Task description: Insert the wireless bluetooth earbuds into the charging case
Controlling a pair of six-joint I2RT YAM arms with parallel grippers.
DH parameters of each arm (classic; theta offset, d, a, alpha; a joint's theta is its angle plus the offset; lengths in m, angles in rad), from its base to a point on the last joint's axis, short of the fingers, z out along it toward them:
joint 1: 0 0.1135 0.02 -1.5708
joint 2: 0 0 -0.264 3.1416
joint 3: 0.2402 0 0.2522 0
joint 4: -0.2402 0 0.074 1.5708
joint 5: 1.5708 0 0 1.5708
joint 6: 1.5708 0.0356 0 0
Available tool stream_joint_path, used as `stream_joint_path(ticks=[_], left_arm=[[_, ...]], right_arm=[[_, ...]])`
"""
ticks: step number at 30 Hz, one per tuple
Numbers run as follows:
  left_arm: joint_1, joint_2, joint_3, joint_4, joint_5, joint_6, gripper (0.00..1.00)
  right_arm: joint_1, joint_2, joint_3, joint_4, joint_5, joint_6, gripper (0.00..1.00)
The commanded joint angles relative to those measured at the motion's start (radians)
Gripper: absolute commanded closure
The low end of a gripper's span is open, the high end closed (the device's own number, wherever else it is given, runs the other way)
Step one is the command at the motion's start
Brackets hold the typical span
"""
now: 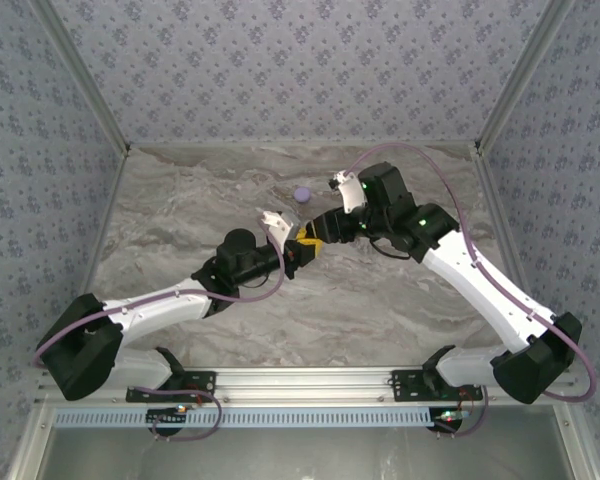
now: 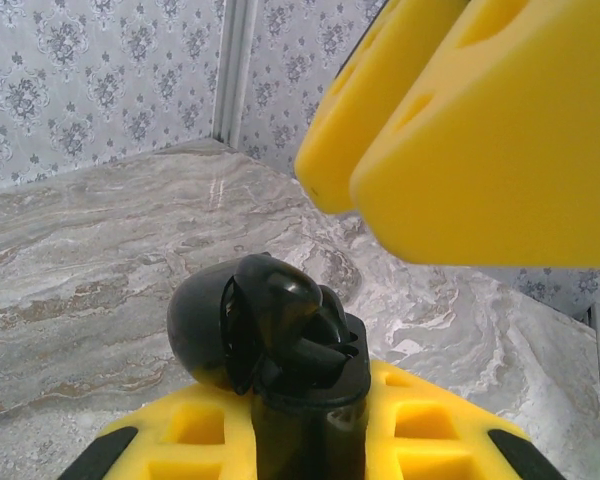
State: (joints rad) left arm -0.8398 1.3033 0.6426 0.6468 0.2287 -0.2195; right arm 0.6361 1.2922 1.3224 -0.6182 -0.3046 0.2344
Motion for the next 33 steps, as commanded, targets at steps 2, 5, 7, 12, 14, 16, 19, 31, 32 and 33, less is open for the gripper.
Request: stream_joint_path(ticks=[2,5,7,12,14,16,19,31,32,33], left_arm=[[-0.01,-0.026,0.04,0.004,0.025,0.031,0.86],[-0.013,-0.026,0.042,0.003,0.031,0.035,0.86],[-0.013,-0.027,0.042,0.004,0.036,0.037,0.87],[-0.016,-0.032,0.043,0.002,0.045,0.049,0.87],[-0.017,-0.035,0.041,-0.001,0.04,0.051,0.87],[-0.016,-0.038,0.039,-0.002,0.033,0.052,0.87],[-0.016,-0.041,0.037,-0.004,0.017,0.051,0.87],[-0.017,-0.053,0.027,0.008,-0.007,0.043,0.88],[-0.017,-0.052,0.027,0.01,-0.007,0.042,0.88],[-0.016,-0.052,0.026,0.011,-0.007,0.039,0.88]], right_arm=[[0.01,0.023,0.041,0.012,-0.029,-0.005,0.56],[0.014,0.039,0.051,0.004,-0.028,-0.009,0.56],[0.016,0.049,0.055,-0.001,-0.019,-0.009,0.56],[0.019,0.062,0.06,-0.01,-0.002,-0.009,0.56],[0.02,0.067,0.064,-0.02,0.01,-0.007,0.57],[0.02,0.066,0.063,-0.026,0.023,-0.006,0.59],[0.02,0.062,0.061,-0.035,0.031,-0.01,0.64],[0.018,0.049,0.053,-0.041,0.032,-0.011,0.71],[0.018,0.05,0.054,-0.041,0.03,-0.011,0.71],[0.019,0.049,0.053,-0.042,0.025,-0.011,0.72]])
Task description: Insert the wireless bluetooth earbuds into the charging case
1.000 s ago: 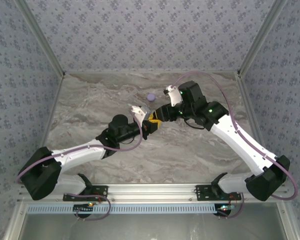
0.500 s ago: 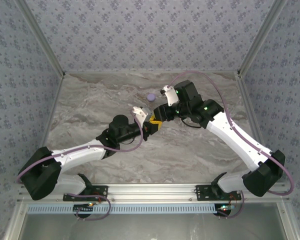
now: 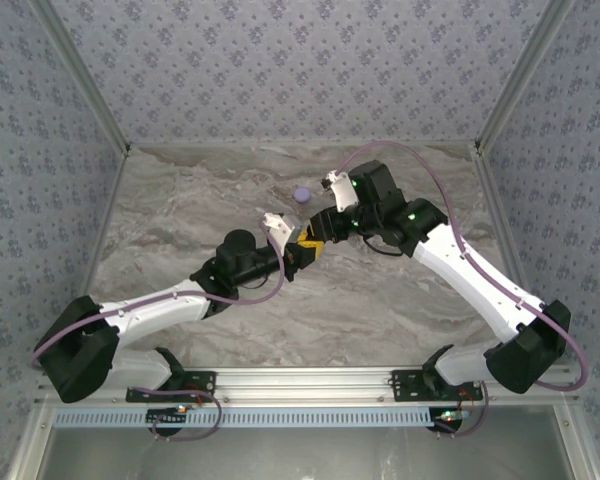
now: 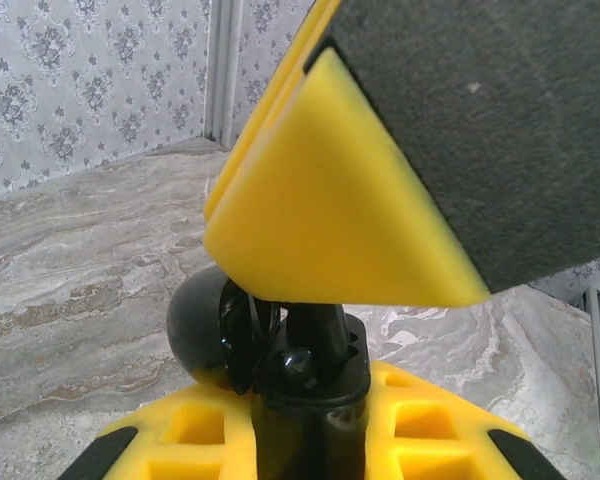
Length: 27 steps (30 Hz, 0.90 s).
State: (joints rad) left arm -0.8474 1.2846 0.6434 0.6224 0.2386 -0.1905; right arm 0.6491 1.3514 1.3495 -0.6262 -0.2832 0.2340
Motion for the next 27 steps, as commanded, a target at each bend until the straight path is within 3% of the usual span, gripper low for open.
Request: stream_joint_path(ticks=[1,12,27], left_arm=[[-0.009,-0.033,0.025,0.038,-0.018,0.011,0.88],[-0.009,-0.035,0.022,0.022,-0.046,0.011,0.88],[-0.009,-0.035,0.032,0.03,-0.029,0.007,0.88]], right_arm=[[0.006,-0.012,0.026,-0.032,-0.001,-0.01,0.72],[0.004,-0.046,0.025,-0.03,0.016,-0.002,0.61],[0.004,-0.025,0.025,-0.037,-0.025,-0.004,0.69]])
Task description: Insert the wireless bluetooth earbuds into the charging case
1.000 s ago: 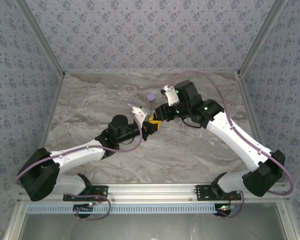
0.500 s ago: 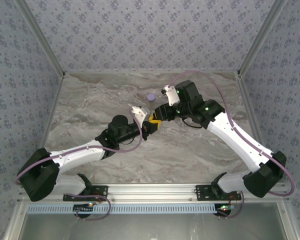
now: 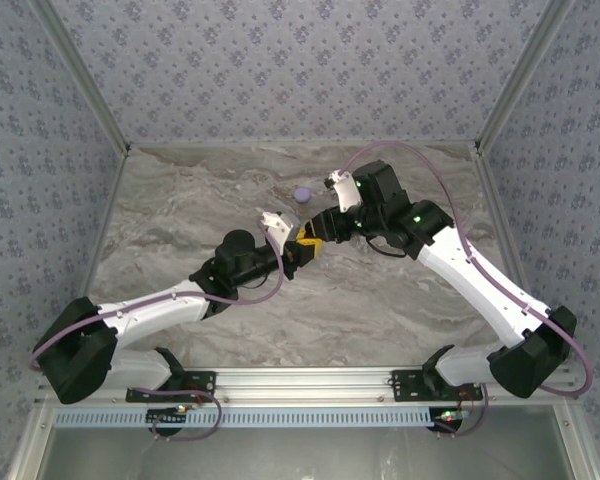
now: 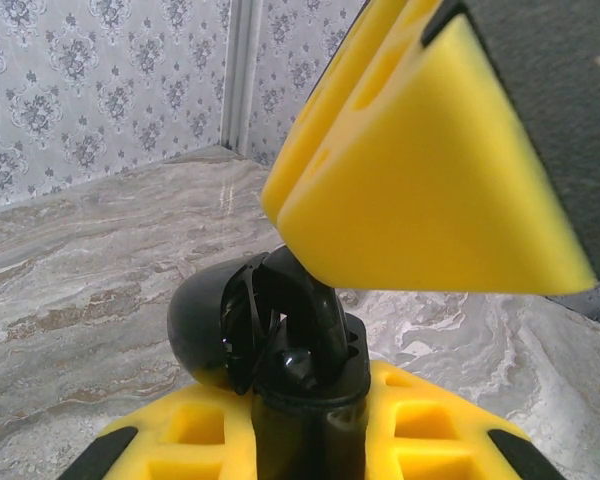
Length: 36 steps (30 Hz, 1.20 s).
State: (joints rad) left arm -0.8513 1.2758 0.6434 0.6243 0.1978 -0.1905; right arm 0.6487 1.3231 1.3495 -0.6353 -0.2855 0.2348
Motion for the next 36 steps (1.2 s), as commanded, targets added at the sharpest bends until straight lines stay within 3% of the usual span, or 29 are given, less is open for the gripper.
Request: stream_joint_path(ticks=[1,18,21,29,36], left_arm=[[-0.005,-0.026,0.033,0.028,0.009,0.007,0.88],[-0.002,-0.024,0.023,0.079,0.058,-0.021,0.88],[0.002,-0.025,0.021,0.086,0.071,-0.029,0.88],[0.013,-0.018,0.014,0.112,0.106,-0.046,0.88],[0.018,-0.016,0.014,0.112,0.128,-0.048,0.88]], right_arm=[[0.003,0.005,0.025,-0.029,-0.027,-0.005,0.69],[0.001,0.014,0.02,-0.022,-0.112,-0.018,0.8],[0.001,0.011,0.022,-0.024,-0.112,-0.02,0.76],[0.001,-0.025,0.013,-0.012,-0.091,-0.023,0.52],[-0.001,-0.065,-0.003,0.006,-0.001,-0.004,0.44]])
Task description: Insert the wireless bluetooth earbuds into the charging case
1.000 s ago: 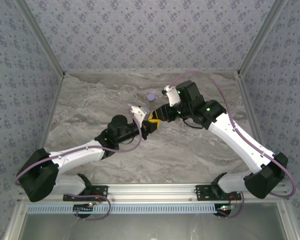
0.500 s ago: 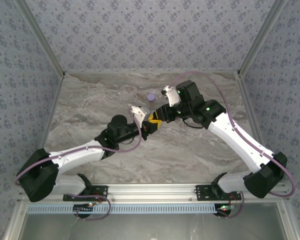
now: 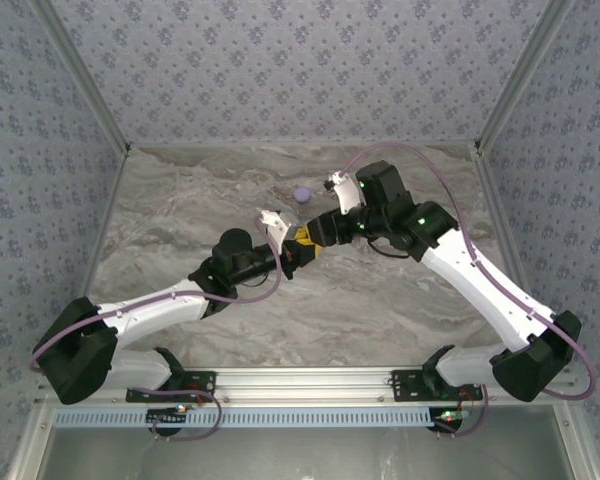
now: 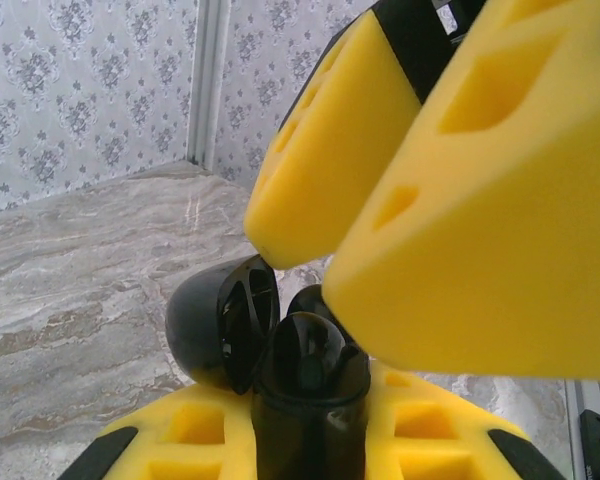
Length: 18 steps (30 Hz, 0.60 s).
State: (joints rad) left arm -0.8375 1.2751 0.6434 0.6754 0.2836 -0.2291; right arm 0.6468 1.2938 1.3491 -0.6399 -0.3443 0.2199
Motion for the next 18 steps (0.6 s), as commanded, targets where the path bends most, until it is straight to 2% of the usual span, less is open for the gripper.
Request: stream_joint_path(ticks=[1,11,14,18], left_arm=[[0.006,-0.014,0.012,0.062,0.047,-0.009,0.88],[0.015,-0.014,0.022,0.062,0.101,0.001,0.88],[0.015,-0.013,0.03,0.067,0.141,0.007,0.88],[0.015,-0.013,0.044,0.07,0.199,0.017,0.88]], right_arm=[[-0.003,-0.044,-0.009,0.017,0.071,0.018,0.44],[-0.096,-0.087,-0.061,0.027,0.13,0.101,0.48],[-0.147,-0.081,-0.09,0.026,0.093,0.122,0.56],[-0.192,-0.076,-0.134,0.068,-0.006,0.121,0.72]])
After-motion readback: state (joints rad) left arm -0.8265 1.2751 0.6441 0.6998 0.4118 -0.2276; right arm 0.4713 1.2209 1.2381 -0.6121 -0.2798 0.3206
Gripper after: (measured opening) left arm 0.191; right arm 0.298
